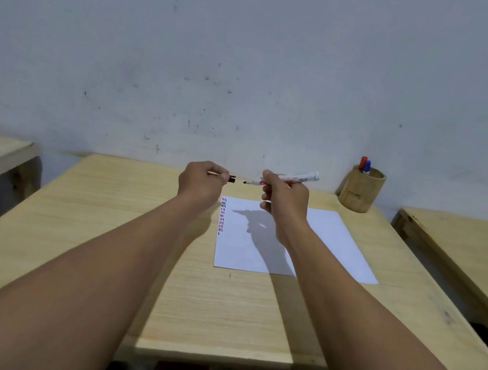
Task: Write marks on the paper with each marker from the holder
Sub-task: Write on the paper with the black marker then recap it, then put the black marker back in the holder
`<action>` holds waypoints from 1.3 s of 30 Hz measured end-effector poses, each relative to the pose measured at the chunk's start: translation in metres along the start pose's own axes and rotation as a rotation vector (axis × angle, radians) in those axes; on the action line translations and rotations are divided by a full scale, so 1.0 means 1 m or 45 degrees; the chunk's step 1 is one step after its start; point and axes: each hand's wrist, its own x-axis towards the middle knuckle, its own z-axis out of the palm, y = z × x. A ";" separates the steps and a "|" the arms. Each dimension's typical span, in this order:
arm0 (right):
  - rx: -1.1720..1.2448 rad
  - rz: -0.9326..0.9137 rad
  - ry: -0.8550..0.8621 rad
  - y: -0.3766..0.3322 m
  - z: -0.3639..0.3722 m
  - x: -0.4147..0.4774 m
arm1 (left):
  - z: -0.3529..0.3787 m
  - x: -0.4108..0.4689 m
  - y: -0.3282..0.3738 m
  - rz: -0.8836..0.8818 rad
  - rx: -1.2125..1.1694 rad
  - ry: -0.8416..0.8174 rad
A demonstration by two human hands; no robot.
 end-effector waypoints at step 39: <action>0.152 0.127 -0.130 -0.046 -0.049 0.008 | 0.027 -0.003 0.044 -0.015 -0.498 -0.214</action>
